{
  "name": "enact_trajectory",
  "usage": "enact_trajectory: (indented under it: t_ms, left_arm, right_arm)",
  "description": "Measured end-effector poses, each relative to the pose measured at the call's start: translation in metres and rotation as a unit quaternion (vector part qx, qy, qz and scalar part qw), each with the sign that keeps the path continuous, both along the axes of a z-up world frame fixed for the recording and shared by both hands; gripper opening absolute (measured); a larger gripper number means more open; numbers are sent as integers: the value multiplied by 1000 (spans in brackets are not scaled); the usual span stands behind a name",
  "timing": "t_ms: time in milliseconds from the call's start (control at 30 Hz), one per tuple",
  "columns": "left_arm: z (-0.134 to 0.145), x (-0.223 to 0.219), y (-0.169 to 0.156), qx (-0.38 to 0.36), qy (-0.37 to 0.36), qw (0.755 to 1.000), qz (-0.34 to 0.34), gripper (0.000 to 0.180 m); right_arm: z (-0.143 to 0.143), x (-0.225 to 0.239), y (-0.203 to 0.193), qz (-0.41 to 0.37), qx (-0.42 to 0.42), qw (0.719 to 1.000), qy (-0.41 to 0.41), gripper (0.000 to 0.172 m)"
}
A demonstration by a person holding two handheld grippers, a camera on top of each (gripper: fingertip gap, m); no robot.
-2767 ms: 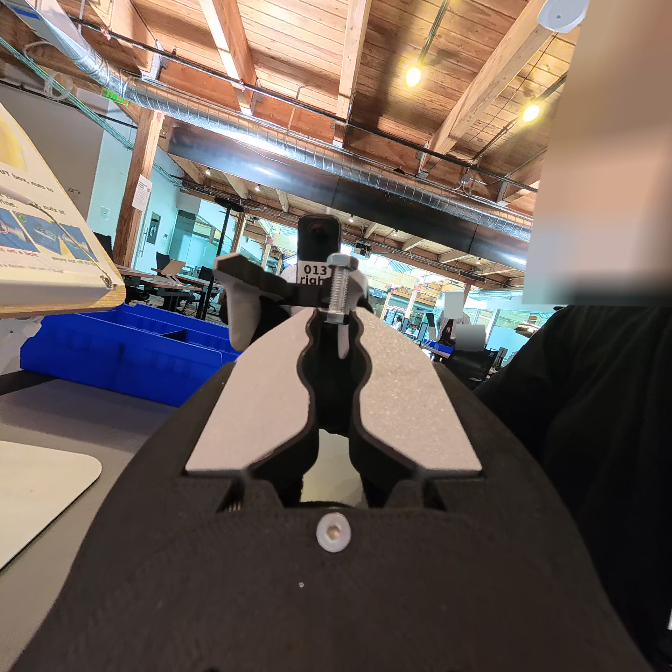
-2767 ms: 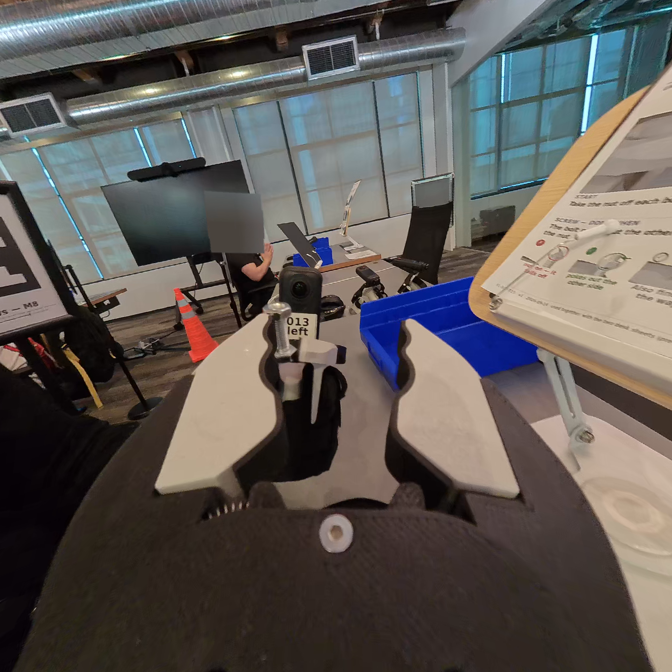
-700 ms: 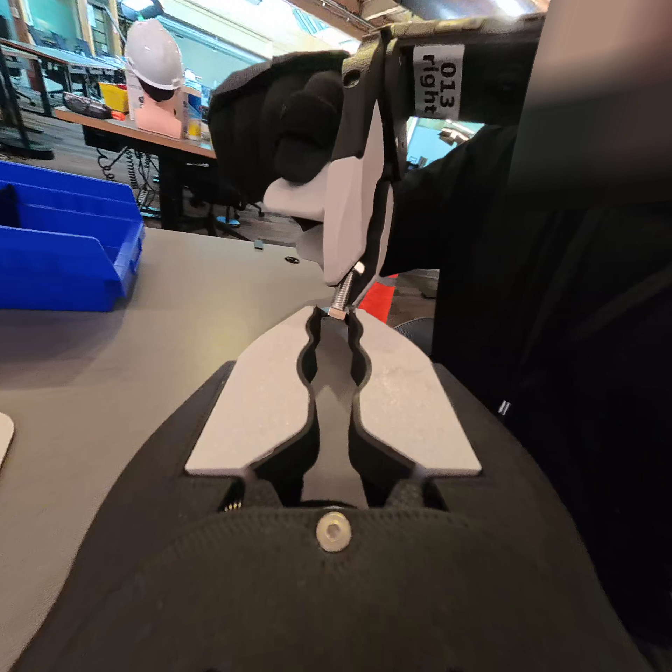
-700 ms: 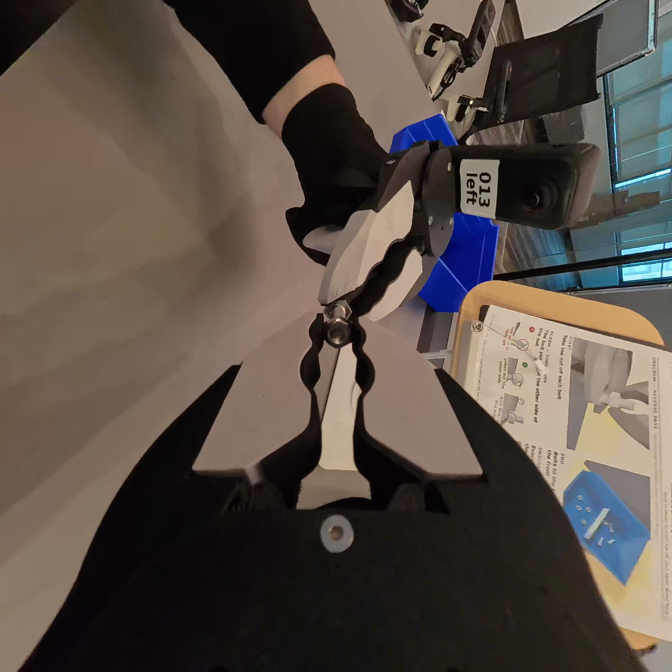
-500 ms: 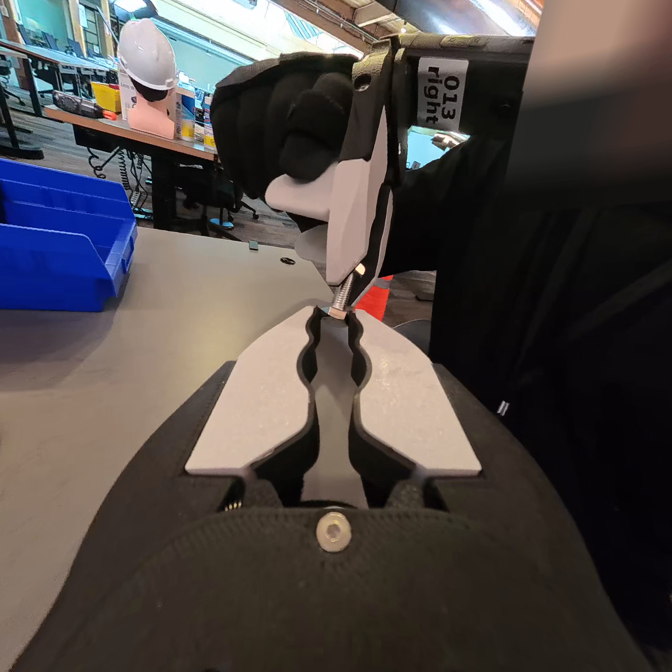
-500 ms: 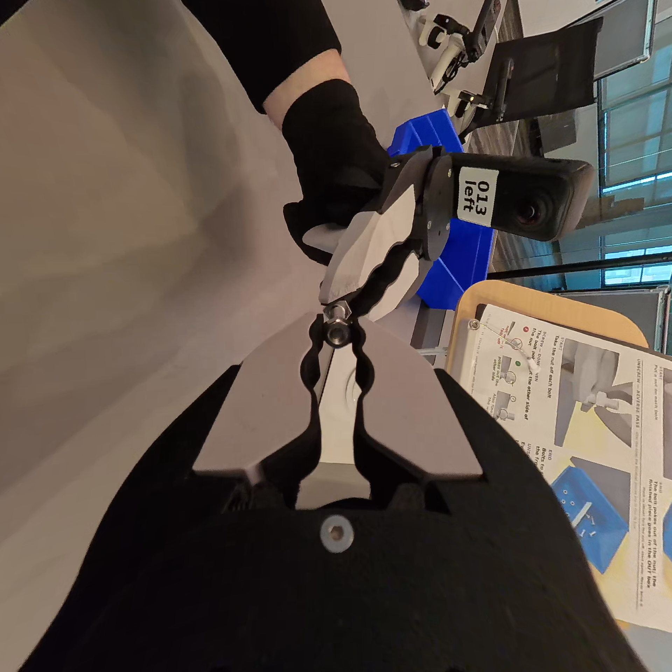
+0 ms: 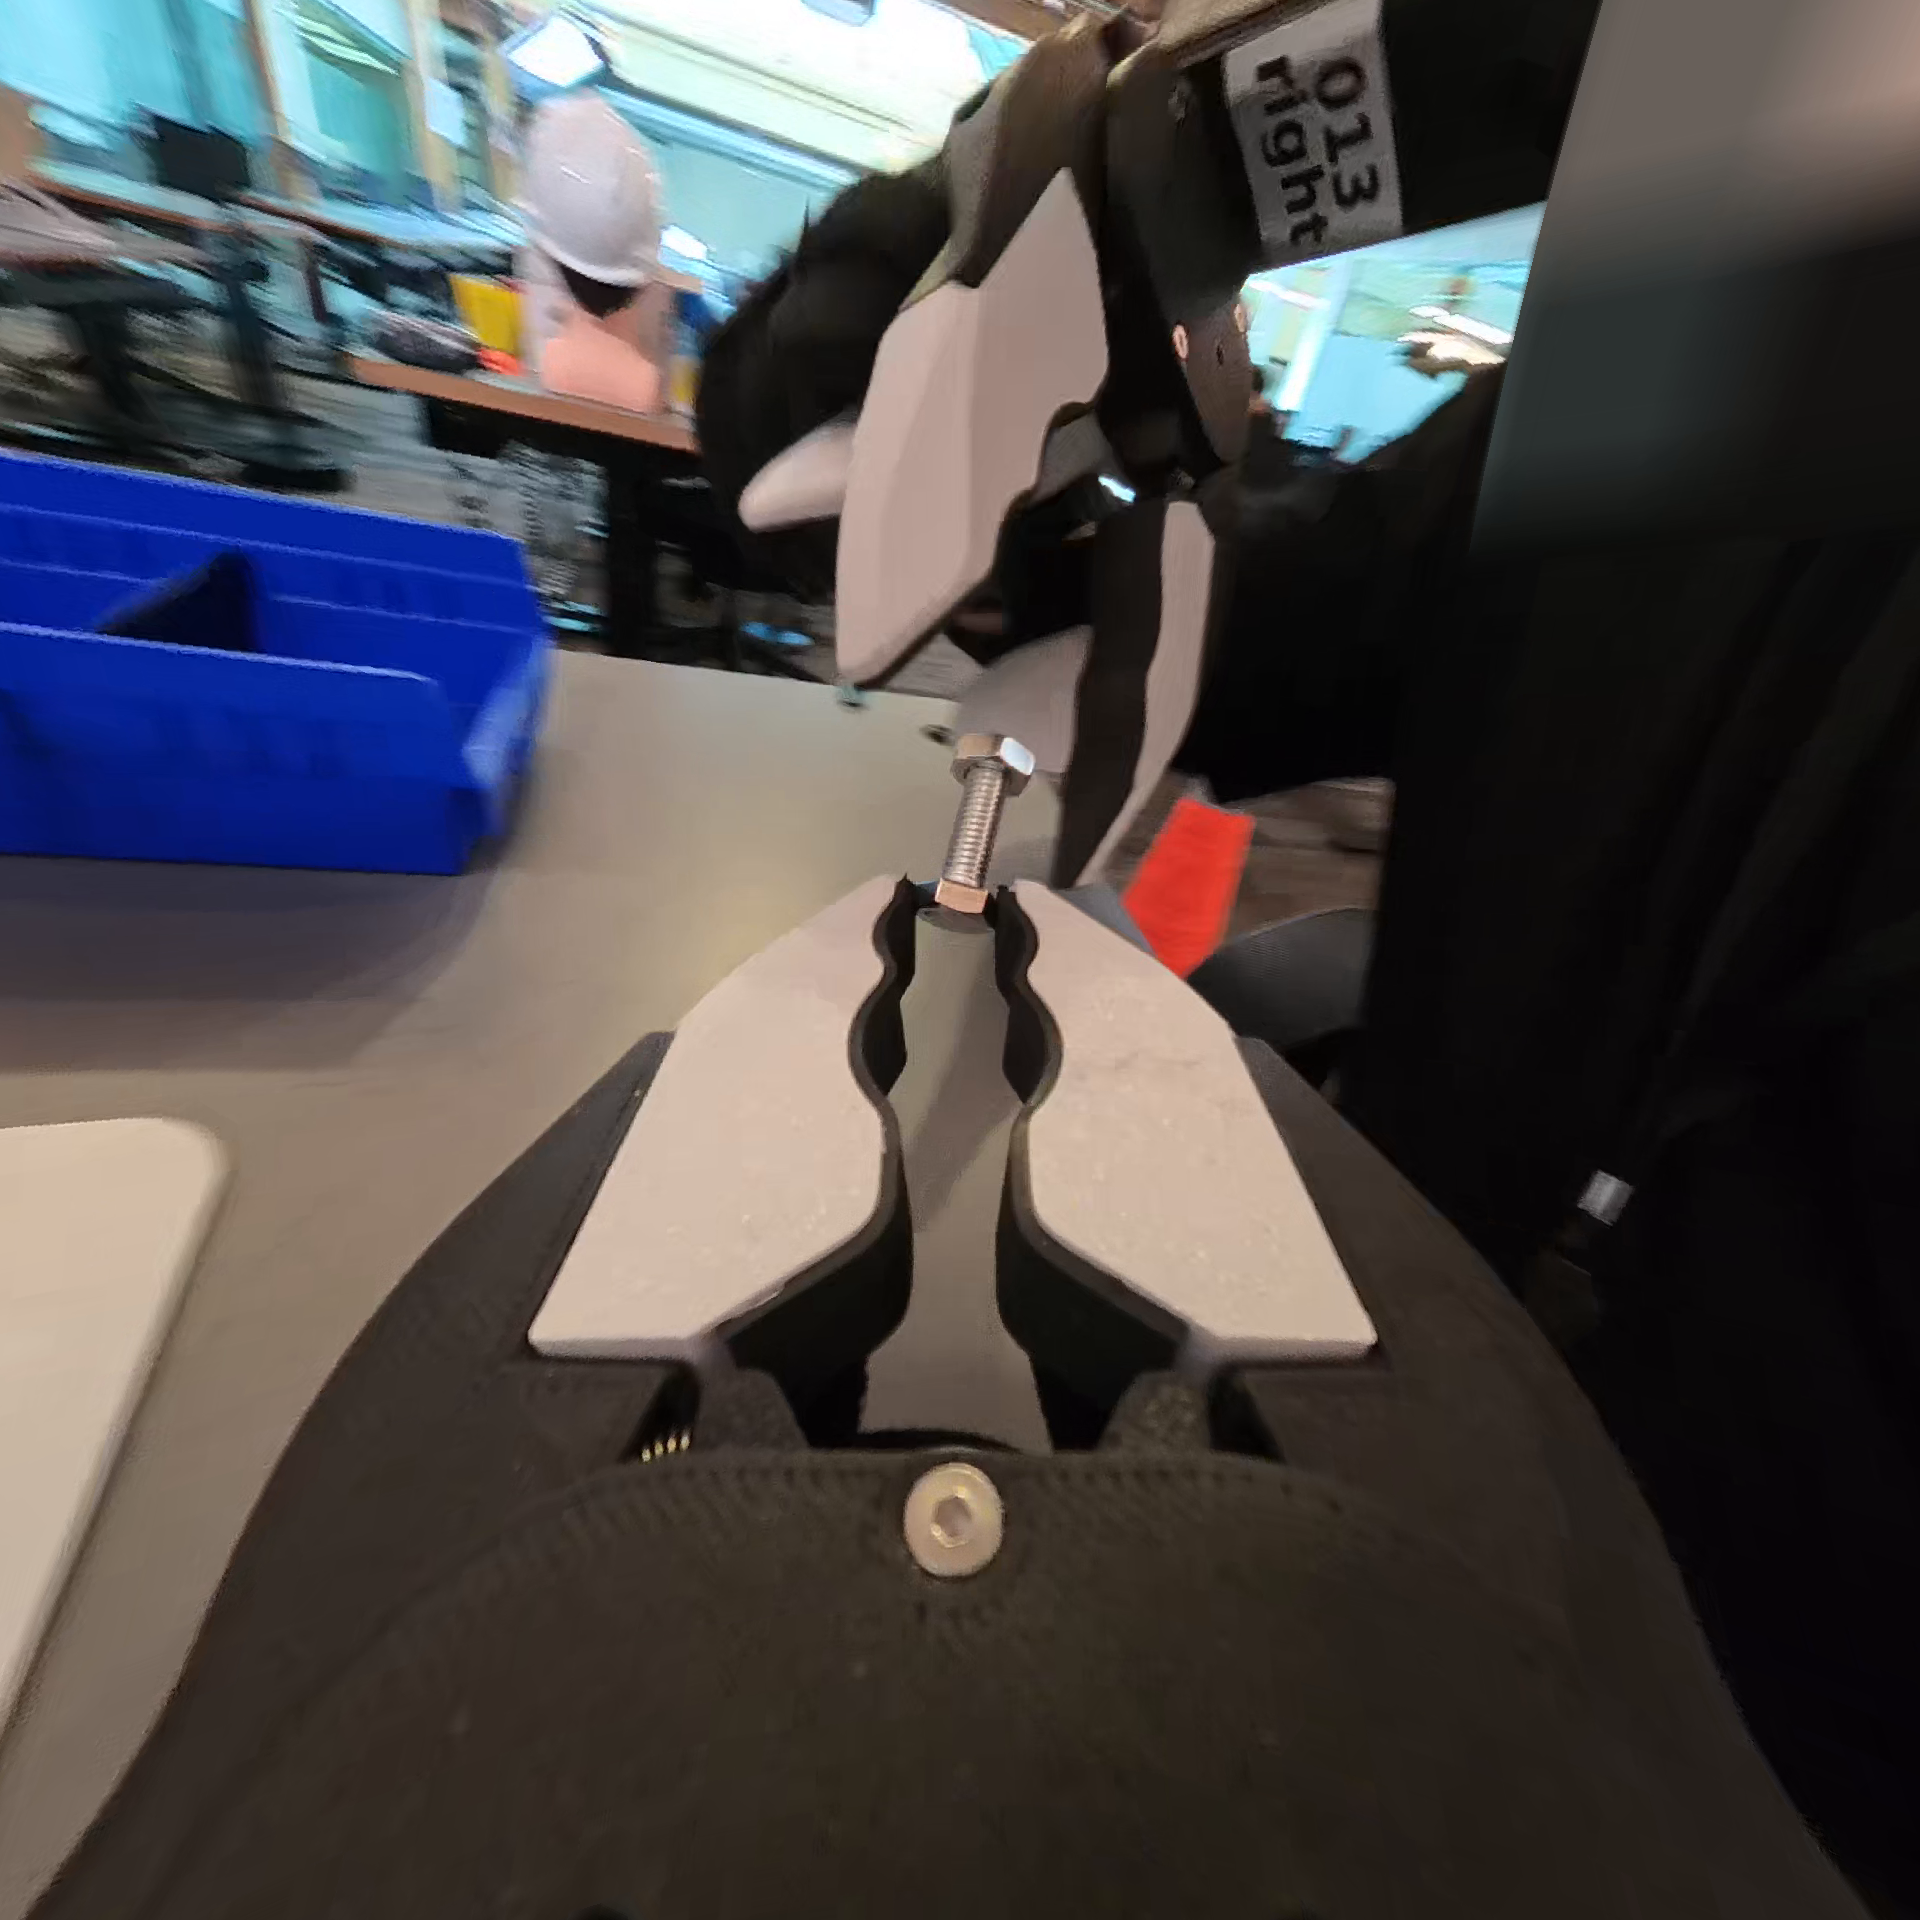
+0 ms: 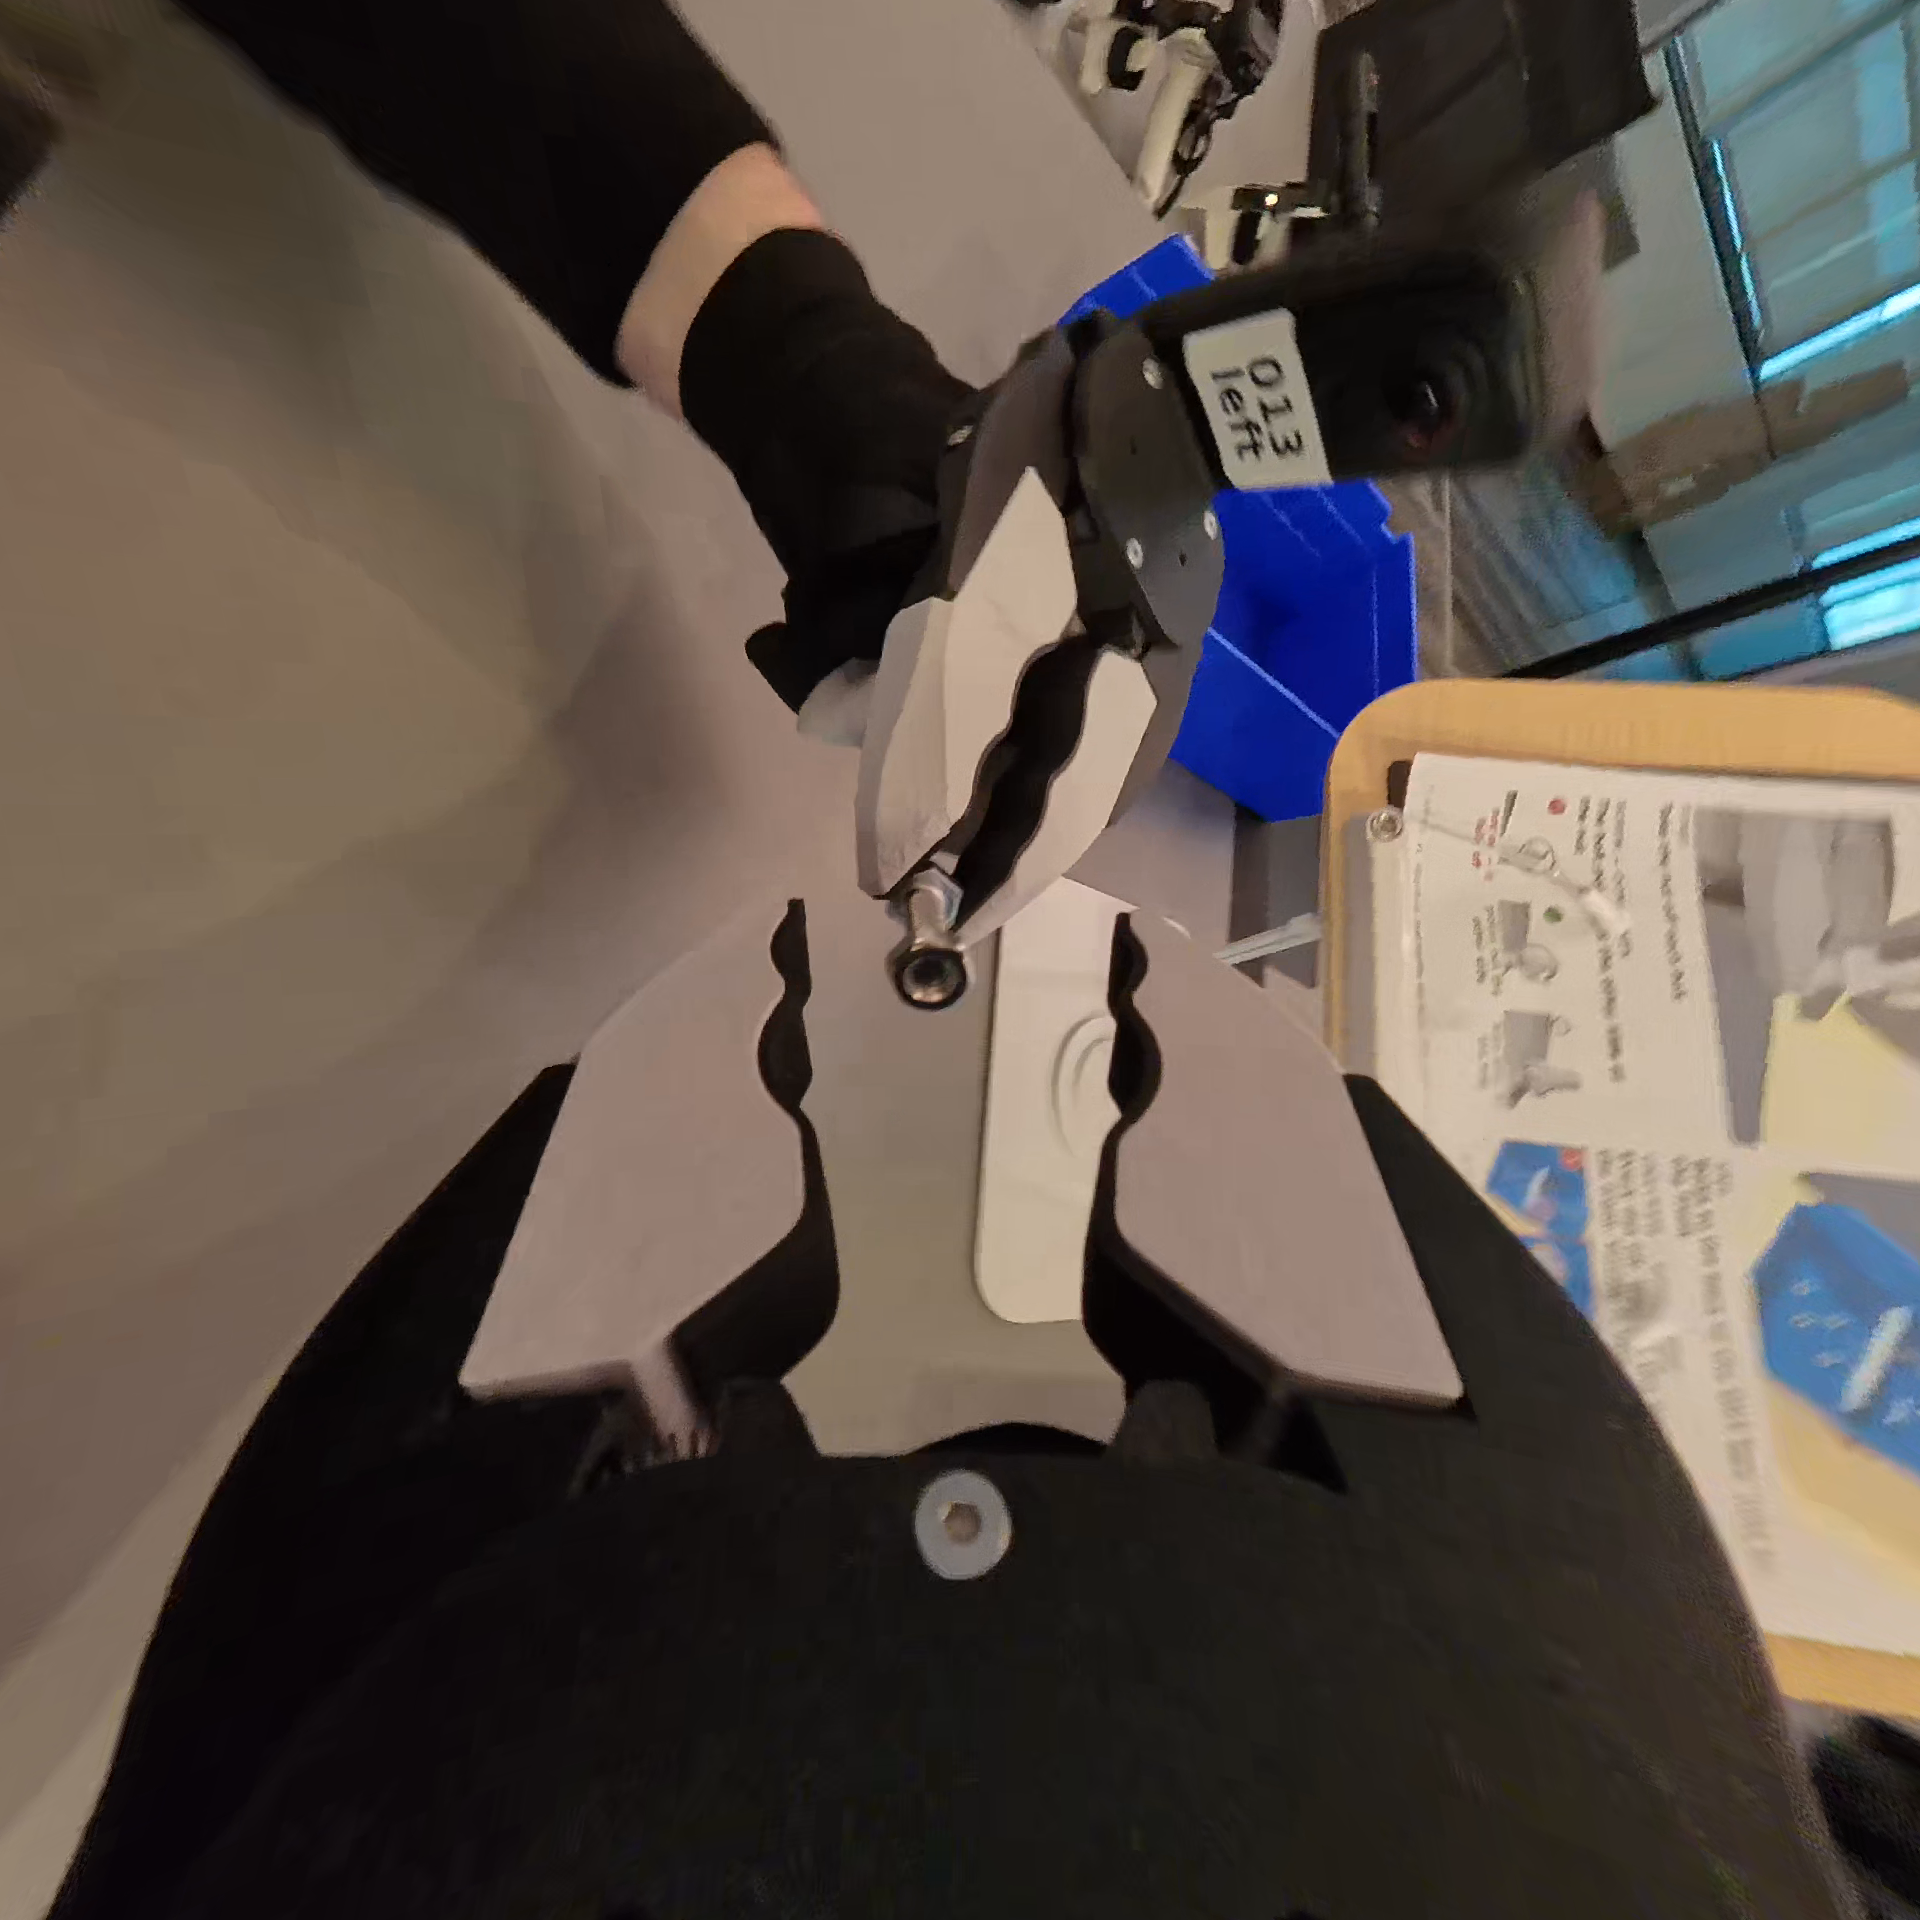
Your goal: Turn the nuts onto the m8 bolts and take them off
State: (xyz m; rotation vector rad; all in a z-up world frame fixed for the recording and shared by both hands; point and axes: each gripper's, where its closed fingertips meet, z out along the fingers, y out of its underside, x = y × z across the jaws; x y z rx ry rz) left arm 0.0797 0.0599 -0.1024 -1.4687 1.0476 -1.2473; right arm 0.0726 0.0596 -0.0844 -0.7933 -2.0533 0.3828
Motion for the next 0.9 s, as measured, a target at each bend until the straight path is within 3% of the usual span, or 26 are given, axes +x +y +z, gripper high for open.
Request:
enact_trajectory:
  t_ms: [100,167,300,467,533,600,700,800,900]
  left_arm:
    - [1,-7,14,49,46,994,80,15]
    - [2,-10,24,97,94,981,141,15]
    - [3,-16,38,200,206,926,245,15]
    - [4,-17,45,305,317,839,320,15]
    - [1,-14,47,341,356,804,332,15]
    - [-3,-9,46,350,368,796,331,15]
    - [-1,-9,49,367,376,776,347,15]
    - [1,-10,51,384,388,760,353,15]
    - [2,-9,51,396,399,748,353,14]
  right_arm:
    - [4,4,11,-62,-161,984,36,54]
    - [1,5,13,-78,-295,951,57,56]
    - [0,6,31,-118,-548,820,118,49]
    - [-12,4,40,-120,-701,692,125,50]
    - [-17,0,39,-124,-715,678,117,50]
    - [-13,-2,38,-112,-727,666,124,48]
    - [-11,0,43,-113,-735,654,139,26]
    - [-14,-1,43,-114,-741,649,132,16]
    - [-14,0,44,-114,-738,652,133,15]
